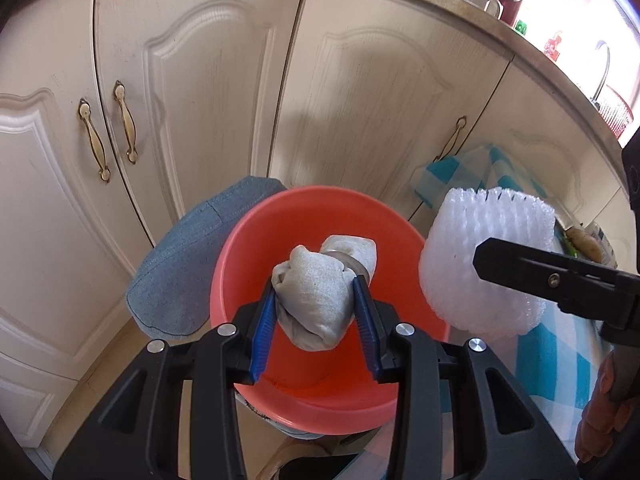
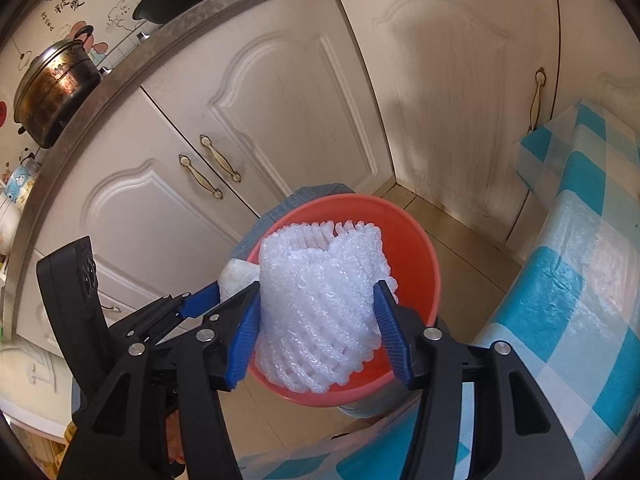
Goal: Collect trash
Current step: 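Carry both items to the orange bucket and open both tools to drop them, then move both tools back over the table toward the remaining trash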
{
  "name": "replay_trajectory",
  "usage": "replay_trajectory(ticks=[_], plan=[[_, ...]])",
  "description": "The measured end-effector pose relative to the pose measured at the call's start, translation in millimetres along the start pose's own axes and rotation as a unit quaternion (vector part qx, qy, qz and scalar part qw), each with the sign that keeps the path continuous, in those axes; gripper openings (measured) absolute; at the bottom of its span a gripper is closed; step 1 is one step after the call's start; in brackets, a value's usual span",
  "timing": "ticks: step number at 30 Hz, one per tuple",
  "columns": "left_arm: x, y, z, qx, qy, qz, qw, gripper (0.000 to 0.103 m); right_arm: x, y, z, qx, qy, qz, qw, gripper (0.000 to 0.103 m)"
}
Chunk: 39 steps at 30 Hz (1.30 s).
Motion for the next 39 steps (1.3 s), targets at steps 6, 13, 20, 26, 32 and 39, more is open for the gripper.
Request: replay_trajectory(ticks=[6,13,20,26,32,39], plan=[[-13,0,9,-0.013,0.012,-0.007,0.9998,0.051,-10,-4,4,-0.005,0.007,0.006,1.0,0.075],[-8,5,6,-0.019,-0.009,-0.031,0.9993,0.079,-7,-7,3,-0.014,-0.005,0.013,1.0,0.079],[15,10,-5,0.003,-0.046,-0.032,0.9984,0.082,27,-11,-11,-0.016,-0.053,0.028,0.998,0.082],[53,3,-18,0.041,-0.107,0.017,0.9933,0.085,78,-18,-10,-0.01,-0.101,0.053,0.993,0.088],[85,-23,-25,0.014,-0.132,0.035,0.9905,0.085,118,-30,11,-0.032,-0.117,0.065,0.99,0.089],[106,-68,-17,-0.024,-0.104,0.074,0.9915,0.089,169,-45,42,-0.052,-0.148,0.088,0.984,0.09]])
Point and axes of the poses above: each gripper's, at about its wrist camera, not at the fingertips, and x roughly against the way its jaws point, y to its left, z to its underside, the point moved 7 cm from there along -x, roughly the way its jaws point, and after that the axes turned 15 degrees about -y, right-handed, at the moved point
